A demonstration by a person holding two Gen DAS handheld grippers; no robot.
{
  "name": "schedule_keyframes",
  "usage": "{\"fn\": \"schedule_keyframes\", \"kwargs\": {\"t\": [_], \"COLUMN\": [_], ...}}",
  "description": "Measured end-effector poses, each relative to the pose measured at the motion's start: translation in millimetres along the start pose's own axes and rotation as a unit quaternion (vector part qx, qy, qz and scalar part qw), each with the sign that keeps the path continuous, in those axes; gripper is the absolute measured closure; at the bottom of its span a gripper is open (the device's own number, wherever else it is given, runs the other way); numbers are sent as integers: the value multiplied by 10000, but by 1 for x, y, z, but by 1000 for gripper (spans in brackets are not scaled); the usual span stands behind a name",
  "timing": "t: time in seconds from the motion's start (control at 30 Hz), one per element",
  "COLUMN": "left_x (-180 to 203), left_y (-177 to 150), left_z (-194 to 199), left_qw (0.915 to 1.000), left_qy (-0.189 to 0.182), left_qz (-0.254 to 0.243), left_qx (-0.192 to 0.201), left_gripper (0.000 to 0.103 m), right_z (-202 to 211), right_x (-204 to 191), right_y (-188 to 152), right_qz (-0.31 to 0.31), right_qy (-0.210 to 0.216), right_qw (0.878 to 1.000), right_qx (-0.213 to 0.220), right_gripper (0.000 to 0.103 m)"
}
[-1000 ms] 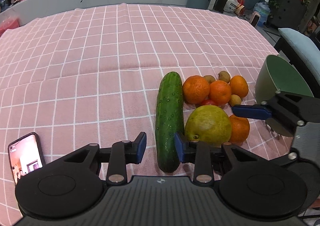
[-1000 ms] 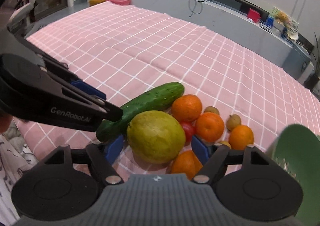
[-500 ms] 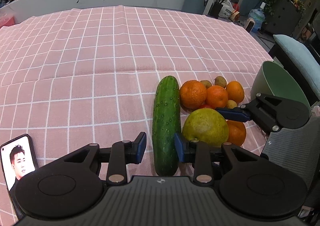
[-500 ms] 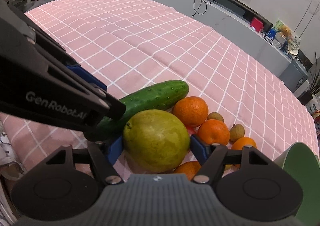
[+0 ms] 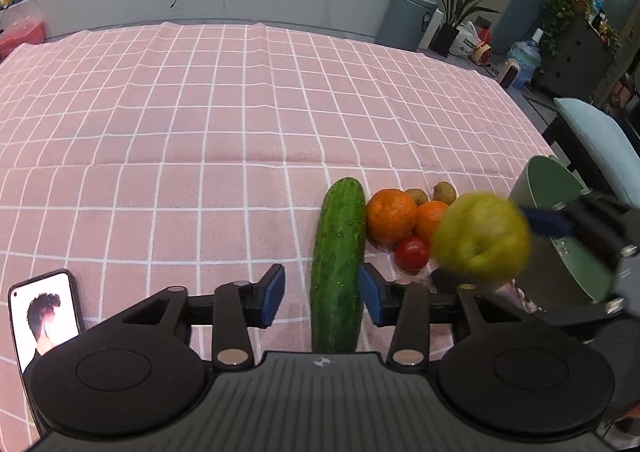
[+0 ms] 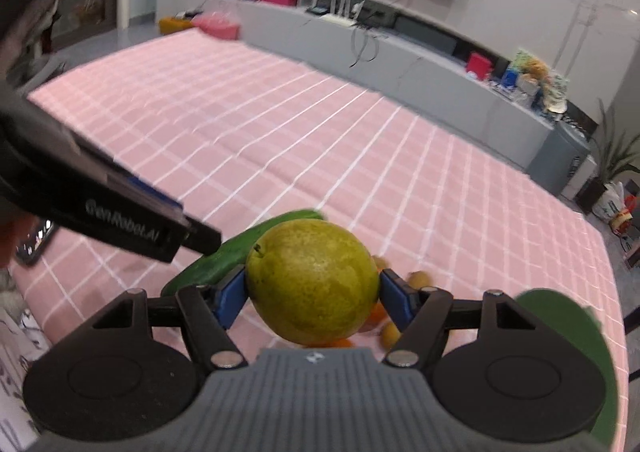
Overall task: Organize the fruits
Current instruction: 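Carry the pomelo into the green colander and open the right gripper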
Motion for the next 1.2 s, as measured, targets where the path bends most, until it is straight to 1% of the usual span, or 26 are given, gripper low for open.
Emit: {"fn": "schedule_keyframes", "kwargs": {"t": [0.03,0.13,0.2,0.27,0.37,0.43,0.53,0.6,0.67,0.73,0.83,0.93,1.03,1.1,1.2], "left_x": [2,13,18,23,31,34,36,38,40,41,46,52,54,55,56], "left_y": [2,5,8,10,11,10,7,5,5,5,5,5,6,7,6], "left_z": [-2,-11,-19,-29,-41,-48,-57,-61,-64,-65,-68,-73,-76,-77,-76], "left_qw": [10000,9997,9994,9988,9974,9959,9938,9925,9918,9912,9895,9867,9856,9859,9862], "left_qy": [-8,38,105,180,329,471,602,680,730,748,787,901,984,972,1005], "left_qz": [-61,-216,-299,-398,-561,-670,-811,-885,-917,-961,-1066,-1164,-1177,-1141,-1097], "left_qx": [-34,-82,-139,-217,-310,-380,-456,-489,-517,-516,-574,-686,-717,-750,-729], "left_gripper": [44,44,44,44,44,44,44,44,44,48,53,56,57,60,60], "right_z": [7,29,43,51,55,51,39,29,17,5,-12,-24,-30,-29,-29], "right_x": [6,28,46,65,96,116,141,154,162,166,168,168,167,169,166], "right_y": [1,1,0,-4,-18,-31,-48,-60,-67,-70,-73,-75,-80,-82,-83], "right_qz": [-78,-361,-550,-745,-1130,-1414,-1896,-2056,-2044,-2054,-2043,-1926,-1861,-1813,-1778], "right_qy": [-42,-151,-317,-535,-820,-994,-1032,-1076,-1129,-1170,-1222,-1271,-1301,-1315,-1318], "right_qw": [10000,9990,9977,9956,9902,9845,9742,9685,9662,9635,9607,9607,9601,9615,9623], "right_qx": [46,201,256,206,-26,-288,-654,-904,-1092,-1254,-1430,-1543,-1632,-1593,-1578], "right_gripper": [36,36,36,36,36,36,36,36,36,36,36,36,36,35,36]}}
Point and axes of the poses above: each gripper's, at about its wrist camera, not at the fingertips, and z roughly against the way its jaws point, x to its right, y to its top, the point moved 1 cm from there along -z, roughly the way its jaws point, and after that the axes turned 1 degree about x, right-handed, at the moved point
